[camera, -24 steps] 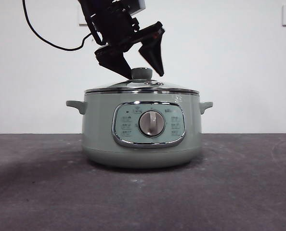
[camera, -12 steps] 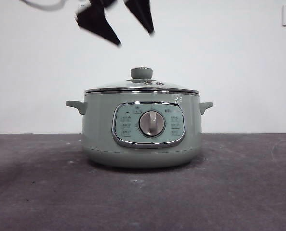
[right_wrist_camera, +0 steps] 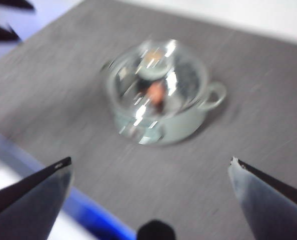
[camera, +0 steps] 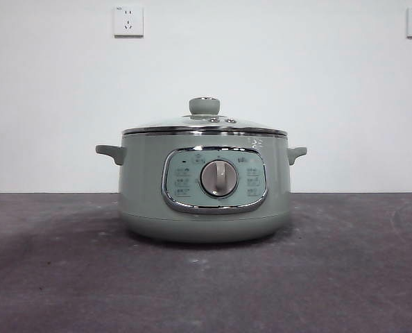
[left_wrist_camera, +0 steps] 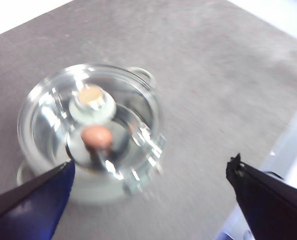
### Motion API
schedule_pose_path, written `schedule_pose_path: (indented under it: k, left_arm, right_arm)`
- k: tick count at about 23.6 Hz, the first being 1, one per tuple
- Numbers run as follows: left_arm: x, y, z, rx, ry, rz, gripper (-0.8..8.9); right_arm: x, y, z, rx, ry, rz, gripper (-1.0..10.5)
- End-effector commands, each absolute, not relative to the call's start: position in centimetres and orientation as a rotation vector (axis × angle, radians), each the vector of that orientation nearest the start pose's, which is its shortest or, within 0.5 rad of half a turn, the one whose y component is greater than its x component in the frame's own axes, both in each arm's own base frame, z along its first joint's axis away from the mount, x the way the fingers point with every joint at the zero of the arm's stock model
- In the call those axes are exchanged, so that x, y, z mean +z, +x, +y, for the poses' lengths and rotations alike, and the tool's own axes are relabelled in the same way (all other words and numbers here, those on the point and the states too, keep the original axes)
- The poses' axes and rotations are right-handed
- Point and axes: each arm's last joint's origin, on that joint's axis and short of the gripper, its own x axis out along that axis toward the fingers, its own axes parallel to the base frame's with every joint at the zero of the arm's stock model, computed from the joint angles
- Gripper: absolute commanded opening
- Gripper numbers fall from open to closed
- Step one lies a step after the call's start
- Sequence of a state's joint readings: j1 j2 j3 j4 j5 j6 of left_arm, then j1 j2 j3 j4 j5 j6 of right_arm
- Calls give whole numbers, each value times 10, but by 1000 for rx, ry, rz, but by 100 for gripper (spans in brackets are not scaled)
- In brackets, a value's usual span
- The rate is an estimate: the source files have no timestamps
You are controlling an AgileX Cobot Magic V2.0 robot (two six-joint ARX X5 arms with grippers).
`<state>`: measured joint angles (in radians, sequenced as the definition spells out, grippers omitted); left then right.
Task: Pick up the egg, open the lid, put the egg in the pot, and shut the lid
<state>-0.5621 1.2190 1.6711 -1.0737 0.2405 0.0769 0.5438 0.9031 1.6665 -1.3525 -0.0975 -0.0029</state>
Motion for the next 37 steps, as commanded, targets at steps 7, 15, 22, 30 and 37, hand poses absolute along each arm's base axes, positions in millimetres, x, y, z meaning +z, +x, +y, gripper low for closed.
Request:
schedule_pose_path:
  k: [7, 15, 22, 30, 37]
  left_arm:
    - [462, 111, -79, -801, 175, 659, -1]
    - [458, 104, -74, -792, 187, 721, -3]
    - [457, 109, -77, -789, 189, 735, -3]
    - [455, 114, -80, -788, 192, 751, -3]
    - [458, 119, -82, -785, 201, 691, -3]
  right_arm:
    - [463, 82, 59, 795, -83, 714, 27]
    - [458, 97, 69, 787, -86, 766, 1]
    - [458, 98, 69, 783, -92, 767, 1]
    - [459, 97, 68, 784, -91, 761, 1]
    - [459, 97, 68, 784, -91, 761, 1]
